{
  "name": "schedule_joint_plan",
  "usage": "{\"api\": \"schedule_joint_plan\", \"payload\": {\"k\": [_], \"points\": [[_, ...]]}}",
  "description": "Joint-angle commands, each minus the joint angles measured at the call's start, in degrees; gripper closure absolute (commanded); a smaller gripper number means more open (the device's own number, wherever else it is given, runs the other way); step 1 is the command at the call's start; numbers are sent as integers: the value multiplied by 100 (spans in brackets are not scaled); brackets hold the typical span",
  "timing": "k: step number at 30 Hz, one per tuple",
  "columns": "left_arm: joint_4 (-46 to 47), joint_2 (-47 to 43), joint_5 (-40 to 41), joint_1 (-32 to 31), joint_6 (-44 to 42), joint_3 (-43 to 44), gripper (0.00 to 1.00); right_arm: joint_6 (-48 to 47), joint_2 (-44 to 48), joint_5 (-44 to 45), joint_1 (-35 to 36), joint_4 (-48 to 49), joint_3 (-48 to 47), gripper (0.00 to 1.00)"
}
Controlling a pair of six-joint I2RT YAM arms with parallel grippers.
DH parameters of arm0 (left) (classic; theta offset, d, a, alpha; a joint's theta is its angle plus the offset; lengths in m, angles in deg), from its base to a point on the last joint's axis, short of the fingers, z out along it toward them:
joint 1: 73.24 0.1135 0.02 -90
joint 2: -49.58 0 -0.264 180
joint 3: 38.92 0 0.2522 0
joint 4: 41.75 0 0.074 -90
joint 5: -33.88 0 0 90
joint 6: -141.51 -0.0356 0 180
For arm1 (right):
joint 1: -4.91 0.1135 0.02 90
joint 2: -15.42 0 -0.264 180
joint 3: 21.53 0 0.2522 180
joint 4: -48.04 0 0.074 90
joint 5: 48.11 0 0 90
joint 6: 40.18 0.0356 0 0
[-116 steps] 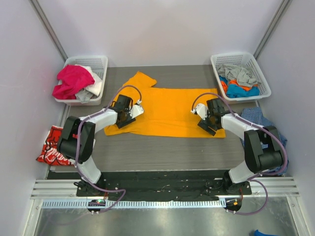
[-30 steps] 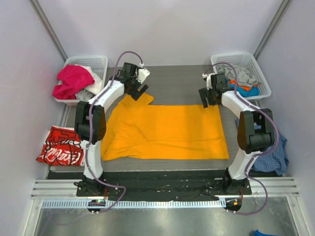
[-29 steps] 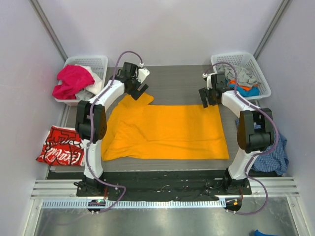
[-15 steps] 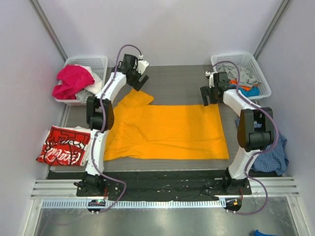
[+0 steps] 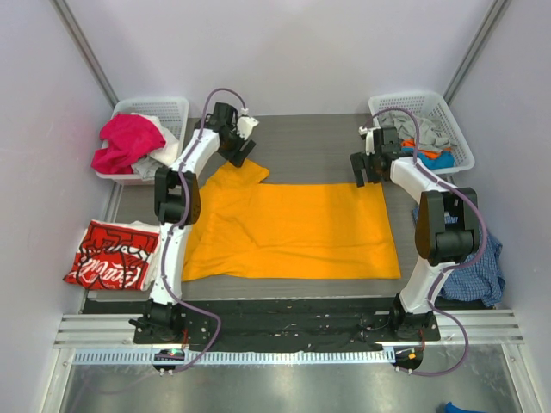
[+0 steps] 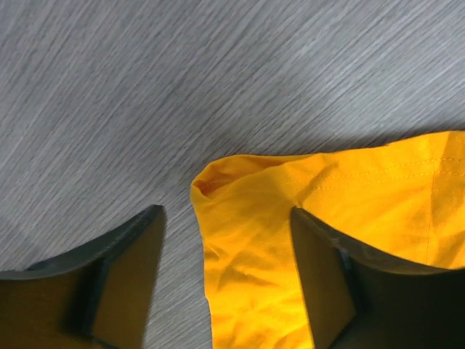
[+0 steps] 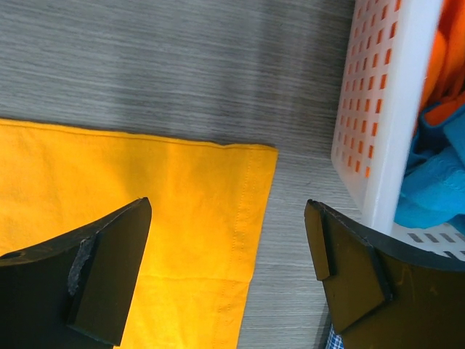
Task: Fold and stack the t-shirts
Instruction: Grap the side of the flattened tshirt furthest away from the robot with both arms
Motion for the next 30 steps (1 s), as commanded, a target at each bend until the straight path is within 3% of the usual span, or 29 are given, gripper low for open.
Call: {"api": "schedule_joint_plan", "payload": {"k": [1,19,30], "points": [[-93,138,-234,38,-179,394,31,-18,190,-149,-23,57,135,5],[38,315,-568,108,5,658,32,-89,436,-263,-23,57,495,5],[21,579,-568,135,14,842,51,-62,471,-395,-23,31,557,6]]}}
